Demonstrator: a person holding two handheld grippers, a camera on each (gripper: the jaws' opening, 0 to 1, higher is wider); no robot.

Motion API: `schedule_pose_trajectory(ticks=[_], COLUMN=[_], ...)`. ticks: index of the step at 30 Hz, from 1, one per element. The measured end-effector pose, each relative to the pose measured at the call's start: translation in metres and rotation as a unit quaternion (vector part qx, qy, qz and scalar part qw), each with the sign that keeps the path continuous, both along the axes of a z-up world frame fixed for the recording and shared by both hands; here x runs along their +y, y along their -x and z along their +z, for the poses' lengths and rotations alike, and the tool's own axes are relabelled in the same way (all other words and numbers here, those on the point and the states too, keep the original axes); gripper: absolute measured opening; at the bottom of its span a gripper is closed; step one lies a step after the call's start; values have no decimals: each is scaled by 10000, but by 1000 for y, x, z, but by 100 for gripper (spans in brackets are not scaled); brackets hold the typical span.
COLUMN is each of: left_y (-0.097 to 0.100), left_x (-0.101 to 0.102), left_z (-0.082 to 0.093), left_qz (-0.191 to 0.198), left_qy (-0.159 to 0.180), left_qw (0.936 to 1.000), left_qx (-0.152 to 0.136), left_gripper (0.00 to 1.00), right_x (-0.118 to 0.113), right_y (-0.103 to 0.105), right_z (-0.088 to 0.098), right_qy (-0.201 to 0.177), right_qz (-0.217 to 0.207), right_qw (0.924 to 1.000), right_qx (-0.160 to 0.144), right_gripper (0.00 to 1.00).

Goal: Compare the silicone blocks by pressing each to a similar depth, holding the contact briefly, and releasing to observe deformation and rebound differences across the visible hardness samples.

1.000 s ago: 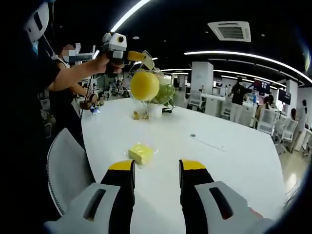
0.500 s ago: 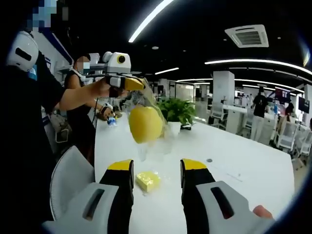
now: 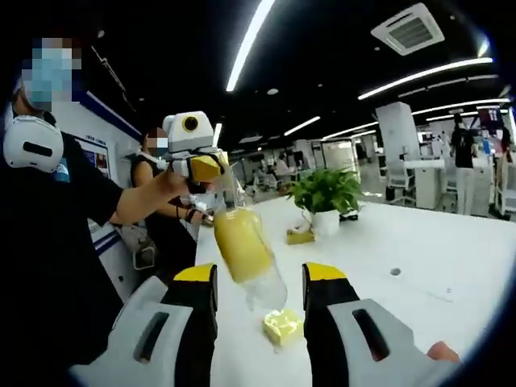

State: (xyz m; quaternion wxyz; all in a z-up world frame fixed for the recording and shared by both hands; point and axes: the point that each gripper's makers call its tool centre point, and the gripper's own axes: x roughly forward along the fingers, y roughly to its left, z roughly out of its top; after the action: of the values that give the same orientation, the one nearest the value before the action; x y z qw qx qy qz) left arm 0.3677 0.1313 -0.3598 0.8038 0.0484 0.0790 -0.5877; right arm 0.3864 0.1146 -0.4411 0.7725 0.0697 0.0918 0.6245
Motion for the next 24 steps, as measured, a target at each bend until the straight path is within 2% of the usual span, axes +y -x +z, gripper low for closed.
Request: schedule_pose_trajectory(ticks=[2, 7, 11, 13, 16, 19, 20, 24], left_y=[6, 19, 13, 14, 1, -2, -2, -7], left_x=[-6, -18, -16, -18, -9, -5, -4, 9], left_z=[-1, 1, 3, 3, 1, -3, -5, -11], left_qz=[-18, -168, -198, -180, -149, -134, -142, -107], left_qy=[-23, 34, 114, 133, 214, 202, 199, 151], left_qw=[10000, 9998, 9997, 9998, 9996, 9997, 9996, 9998], left_qx=[-33, -27, 15, -4, 44, 77, 109, 89], left_gripper=[0, 0, 0, 0, 0, 0, 0, 0], right_x=[8, 23, 33, 38, 46, 49, 48, 51], right_y=[2, 3, 9, 9, 10, 9, 9, 10], right_z=[2, -5, 4, 4, 0, -5, -6, -10], right_qy=[-163, -271, -670, -722, -736, -653, -642, -521], right_qz=[158, 448, 688, 721, 770, 758, 801, 810], right_qw=[9997, 9983, 9943, 9939, 9933, 9944, 9946, 9954], right_qx=[104, 272, 464, 429, 457, 335, 146, 9], right_gripper=[33, 36, 38, 38, 36, 33, 31, 25])
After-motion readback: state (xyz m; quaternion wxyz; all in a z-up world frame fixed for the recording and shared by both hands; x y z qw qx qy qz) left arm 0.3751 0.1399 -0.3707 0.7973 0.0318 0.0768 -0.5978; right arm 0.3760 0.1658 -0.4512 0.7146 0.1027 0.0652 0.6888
